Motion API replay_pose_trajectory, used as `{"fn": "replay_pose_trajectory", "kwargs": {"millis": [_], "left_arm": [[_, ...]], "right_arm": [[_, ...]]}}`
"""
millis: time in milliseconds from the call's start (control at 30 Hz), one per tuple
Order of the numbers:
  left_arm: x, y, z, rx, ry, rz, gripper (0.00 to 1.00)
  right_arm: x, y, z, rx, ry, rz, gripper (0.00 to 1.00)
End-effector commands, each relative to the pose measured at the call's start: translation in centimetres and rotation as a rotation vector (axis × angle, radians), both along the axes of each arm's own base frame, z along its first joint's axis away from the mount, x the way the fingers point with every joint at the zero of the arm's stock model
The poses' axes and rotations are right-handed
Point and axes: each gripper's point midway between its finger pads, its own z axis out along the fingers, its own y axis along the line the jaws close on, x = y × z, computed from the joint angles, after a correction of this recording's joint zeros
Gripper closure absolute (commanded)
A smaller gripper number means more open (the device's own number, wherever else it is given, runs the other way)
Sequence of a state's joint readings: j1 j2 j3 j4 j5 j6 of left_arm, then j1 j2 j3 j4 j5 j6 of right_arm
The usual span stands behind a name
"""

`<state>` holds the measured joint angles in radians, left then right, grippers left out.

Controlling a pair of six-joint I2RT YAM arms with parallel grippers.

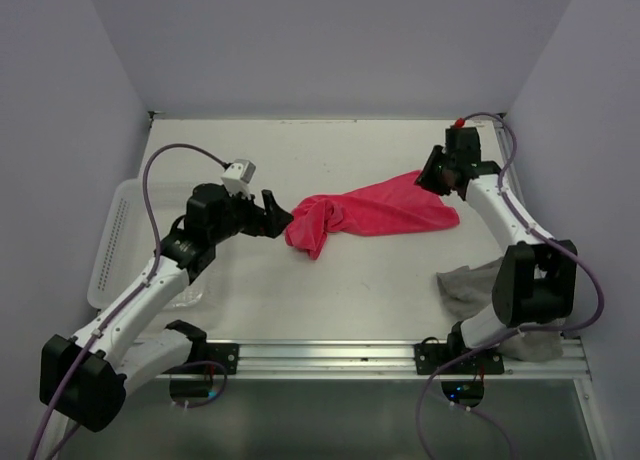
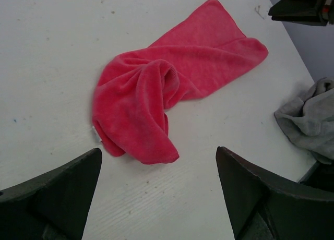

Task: Roll the towels
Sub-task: Flatten the towel

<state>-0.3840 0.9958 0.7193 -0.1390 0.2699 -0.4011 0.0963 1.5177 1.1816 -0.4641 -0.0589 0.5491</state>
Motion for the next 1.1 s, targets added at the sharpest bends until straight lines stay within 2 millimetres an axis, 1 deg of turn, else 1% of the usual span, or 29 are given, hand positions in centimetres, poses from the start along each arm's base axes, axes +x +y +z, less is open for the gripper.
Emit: {"fn": "replay_pose_trajectory", "kwargs": {"millis": [0, 33, 67, 100, 133, 200, 233, 300, 333, 367, 400, 433, 467, 500, 533, 567, 600, 633, 667, 700, 767, 800, 867, 900, 933, 1000, 1067], "left_arm": [[0.0, -1.5, 0.2, -0.077, 0.002, 0.026, 0.06], [-0.3, -2.3, -0.7, -0.063, 0.026, 0.013, 0.07], [-0.3, -2.6, -1.2, -0.051, 0.036, 0.011, 0.07], [-0.3, -2.8, -1.6, -0.034, 0.042, 0.013, 0.08], [-0.4, -3.5, -2.2, -0.016, 0.055, -0.005, 0.09], [-0.2, -3.9, -2.9, 0.015, 0.064, -0.008, 0.1], [-0.2, -4.3, -3.6, 0.032, 0.078, -0.014, 0.1], [0.2, -4.5, -3.9, 0.05, 0.075, -0.009, 0.11], [0.4, -4.8, -4.4, 0.061, 0.086, -0.011, 0.12], [0.7, -4.8, -4.6, 0.069, 0.086, -0.007, 0.14], [1.0, -4.8, -4.8, 0.077, 0.084, 0.001, 0.15], [1.3, -5.1, -5.1, 0.086, 0.09, 0.0, 0.16], [1.4, -5.3, -5.4, 0.094, 0.094, -0.001, 0.24], [1.4, -5.7, -6.0, 0.1, 0.108, -0.02, 0.31], [1.6, -6.1, -6.0, 0.102, 0.108, -0.027, 0.35], [1.7, -6.5, -6.2, 0.11, 0.109, -0.038, 0.4], [1.7, -6.7, -6.5, 0.122, 0.115, -0.042, 0.41], [1.6, -7.1, -7.0, 0.136, 0.124, -0.052, 0.41], [1.6, -7.1, -7.3, 0.145, 0.129, -0.051, 0.41], [1.7, -7.1, -7.4, 0.15, 0.126, -0.051, 0.41], [1.7, -7.3, -8.1, 0.161, 0.138, -0.053, 0.41], [2.1, -7.8, -7.9, 0.146, 0.12, -0.063, 0.41], [2.4, -8.0, -8.1, 0.15, 0.12, -0.067, 0.4], [2.5, -7.9, -8.8, 0.164, 0.133, -0.062, 0.39], [2.7, -8.1, -8.7, 0.167, 0.129, -0.065, 0.38], [2.9, -8.0, -9.1, 0.186, 0.132, -0.059, 0.37], [3.1, -8.1, -9.6, 0.206, 0.134, -0.06, 0.37]], "right_arm": [[2.6, -1.4, 0.1, -0.094, 0.009, -0.068, 0.71], [3.5, -1.6, 0.5, -0.105, 0.004, -0.078, 0.71], [4.1, -2.3, 0.4, -0.137, 0.007, -0.098, 0.7], [4.6, -2.5, 0.2, -0.151, 0.016, -0.106, 0.68], [5.5, -2.8, -0.4, -0.172, 0.05, -0.113, 0.68], [6.2, -4.0, -1.3, -0.228, 0.089, -0.147, 0.66], [6.9, -4.3, -1.9, -0.236, 0.106, -0.153, 0.64], [7.7, -4.6, -2.7, -0.242, 0.117, -0.152, 0.64], [8.6, -4.5, -3.4, -0.246, 0.119, -0.15, 0.64], [9.1, -4.4, -3.9, -0.251, 0.121, -0.137, 0.64], [9.6, -4.4, -4.1, -0.254, 0.119, -0.13, 0.64], [10.5, -4.6, -3.6, -0.265, 0.107, -0.138, 0.64], [10.9, -4.8, -4.8, -0.281, 0.132, -0.139, 0.64], [11.2, -4.9, -5.1, -0.294, 0.139, -0.139, 0.64], [12.2, -5.2, -4.4, -0.308, 0.118, -0.148, 0.64], [12.6, -5.2, -5.7, -0.32, 0.14, -0.138, 0.64], [13.0, -5.2, -6.0, -0.329, 0.139, -0.132, 0.63], [13.8, -5.3, -5.4, -0.336, 0.125, -0.129, 0.63], [14.1, -5.5, -5.7, -0.355, 0.133, -0.121, 0.62], [14.3, -5.6, -6.8, -0.367, 0.155, -0.114, 0.62], [14.6, -5.8, -7.0, -0.378, 0.161, -0.105, 0.61], [14.7, -5.8, -7.1, -0.382, 0.158, -0.103, 0.6], [14.4, -5.9, -7.7, -0.384, 0.165, -0.096, 0.59], [14.2, -6.1, -7.1, -0.388, 0.156, -0.1, 0.58], [13.6, -6.5, -7.4, -0.395, 0.175, -0.107, 0.58], [12.7, -6.9, -7.1, -0.401, 0.183, -0.114, 0.57], [11.0, -7.4, -6.3, -0.405, 0.192, -0.121, 0.57]]}}
